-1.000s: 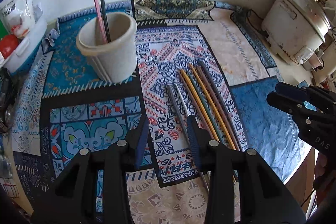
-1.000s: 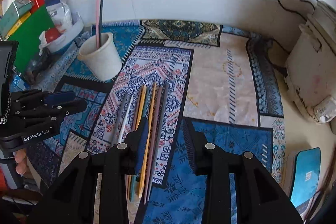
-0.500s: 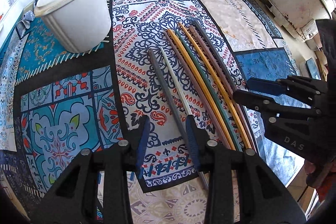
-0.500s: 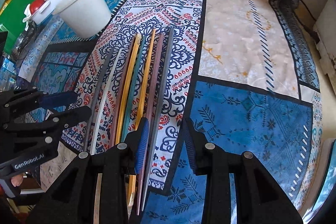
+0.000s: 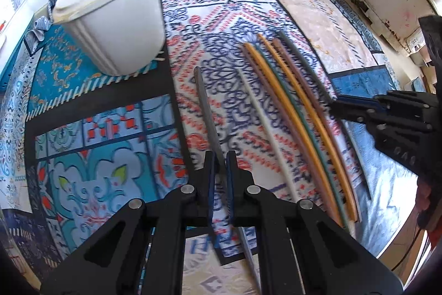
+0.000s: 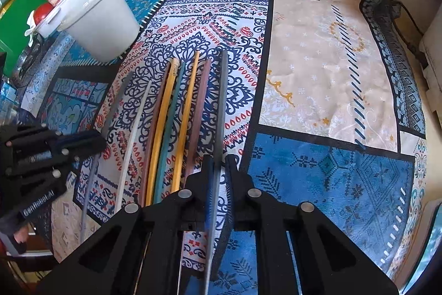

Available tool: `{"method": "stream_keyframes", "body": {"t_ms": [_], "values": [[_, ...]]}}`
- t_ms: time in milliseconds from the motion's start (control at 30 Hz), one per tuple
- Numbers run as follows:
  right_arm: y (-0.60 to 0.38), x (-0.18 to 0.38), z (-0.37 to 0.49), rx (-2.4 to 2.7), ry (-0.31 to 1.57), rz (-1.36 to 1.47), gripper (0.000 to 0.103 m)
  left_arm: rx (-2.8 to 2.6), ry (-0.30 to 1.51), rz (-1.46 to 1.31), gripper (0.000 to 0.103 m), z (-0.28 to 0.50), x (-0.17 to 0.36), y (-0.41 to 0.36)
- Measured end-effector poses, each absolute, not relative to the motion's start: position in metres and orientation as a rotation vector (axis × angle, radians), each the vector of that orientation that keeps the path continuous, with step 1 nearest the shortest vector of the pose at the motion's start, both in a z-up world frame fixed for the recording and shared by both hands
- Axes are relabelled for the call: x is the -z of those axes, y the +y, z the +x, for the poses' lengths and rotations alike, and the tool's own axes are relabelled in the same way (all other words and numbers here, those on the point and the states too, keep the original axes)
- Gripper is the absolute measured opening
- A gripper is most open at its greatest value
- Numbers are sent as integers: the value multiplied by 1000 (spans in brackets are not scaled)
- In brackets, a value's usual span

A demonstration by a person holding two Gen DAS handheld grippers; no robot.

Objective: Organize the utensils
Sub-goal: 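Grasp a grey chopstick with the left tool while the right tool grasps another chopstick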

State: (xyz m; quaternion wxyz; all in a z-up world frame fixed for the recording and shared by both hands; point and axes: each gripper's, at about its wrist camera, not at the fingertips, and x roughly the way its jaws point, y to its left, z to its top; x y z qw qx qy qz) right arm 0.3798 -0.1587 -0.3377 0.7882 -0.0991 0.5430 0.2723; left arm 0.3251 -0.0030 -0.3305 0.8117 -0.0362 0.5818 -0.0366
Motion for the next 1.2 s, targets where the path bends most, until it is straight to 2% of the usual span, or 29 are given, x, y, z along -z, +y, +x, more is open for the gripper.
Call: {"method": "stream_keyframes", "body": {"t_ms": [267, 767, 1000, 1200], "values": [[-173, 337, 384, -610, 1229, -196, 6, 101, 1289, -114, 6, 322, 331, 26], [-139, 339, 416, -674, 1245, -225, 6, 105, 1304, -119, 9, 348, 331, 19], [-136, 340, 416, -689, 1242, -232, 6, 85, 1280, -21, 5, 349, 331, 7], [-135, 329, 416, -655, 1196, -233, 6, 54, 1276, -77, 4, 348, 324, 16]]}}
